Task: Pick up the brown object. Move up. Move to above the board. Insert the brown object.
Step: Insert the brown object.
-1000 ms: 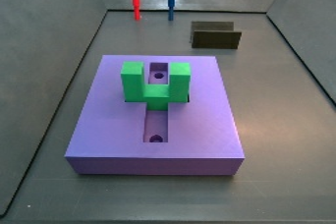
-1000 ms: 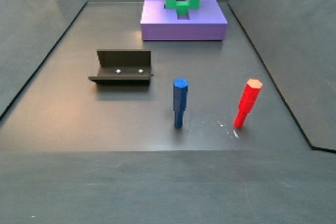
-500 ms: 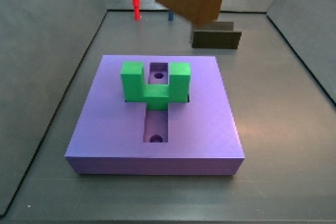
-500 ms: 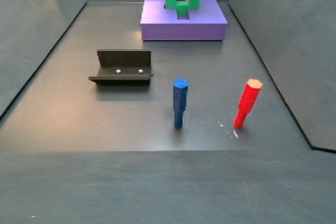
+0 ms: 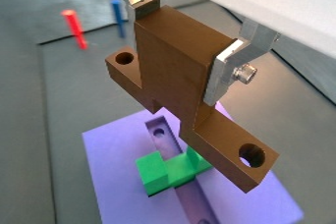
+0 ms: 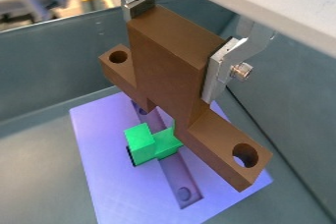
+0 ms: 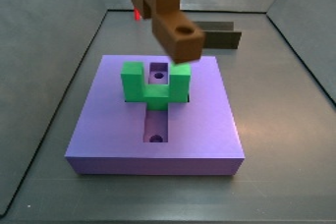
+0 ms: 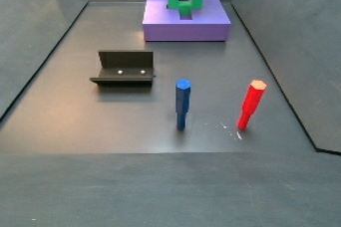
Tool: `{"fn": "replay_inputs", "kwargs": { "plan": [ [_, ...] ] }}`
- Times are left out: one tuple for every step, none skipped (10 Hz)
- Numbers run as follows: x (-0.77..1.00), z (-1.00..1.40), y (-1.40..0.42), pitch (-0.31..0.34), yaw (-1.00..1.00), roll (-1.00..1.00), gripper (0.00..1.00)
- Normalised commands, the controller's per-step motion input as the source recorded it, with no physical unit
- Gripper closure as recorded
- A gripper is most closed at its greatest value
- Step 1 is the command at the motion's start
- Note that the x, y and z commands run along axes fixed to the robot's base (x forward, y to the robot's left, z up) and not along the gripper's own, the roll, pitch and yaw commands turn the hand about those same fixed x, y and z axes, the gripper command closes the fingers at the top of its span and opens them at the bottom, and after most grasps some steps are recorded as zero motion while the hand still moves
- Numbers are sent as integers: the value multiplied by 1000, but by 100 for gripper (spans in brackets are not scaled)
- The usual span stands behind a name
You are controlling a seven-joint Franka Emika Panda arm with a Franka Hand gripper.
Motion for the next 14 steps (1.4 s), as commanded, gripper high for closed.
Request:
{"fn": "replay_inputs", "kwargs": {
  "plan": [
    [0, -323, -123, -34, -900, -76, 100],
    [0, -326, -166, -26, -874, -60, 100],
    [0, -317, -166, -6, -849, -66, 100],
    [146, -286, -111, 0, -806, -87, 100],
    [174, -209, 0, 4, -249, -83, 100],
    [0, -240, 74, 0, -51, 0, 100],
    [0, -326, 34, -16, -40, 0, 100],
    [0, -334, 0, 0, -20, 57, 100],
    [9, -311, -43, 0, -11, 66, 100],
    [0, -297, -51, 0, -91, 59, 100],
    [29, -211, 0, 0, -134, 7, 100],
    [60, -220, 0, 0, -134, 0, 100],
    [69, -231, 0, 0, -140, 0, 100],
    [91, -220, 0, 0, -151, 0, 100]
  ]
}}
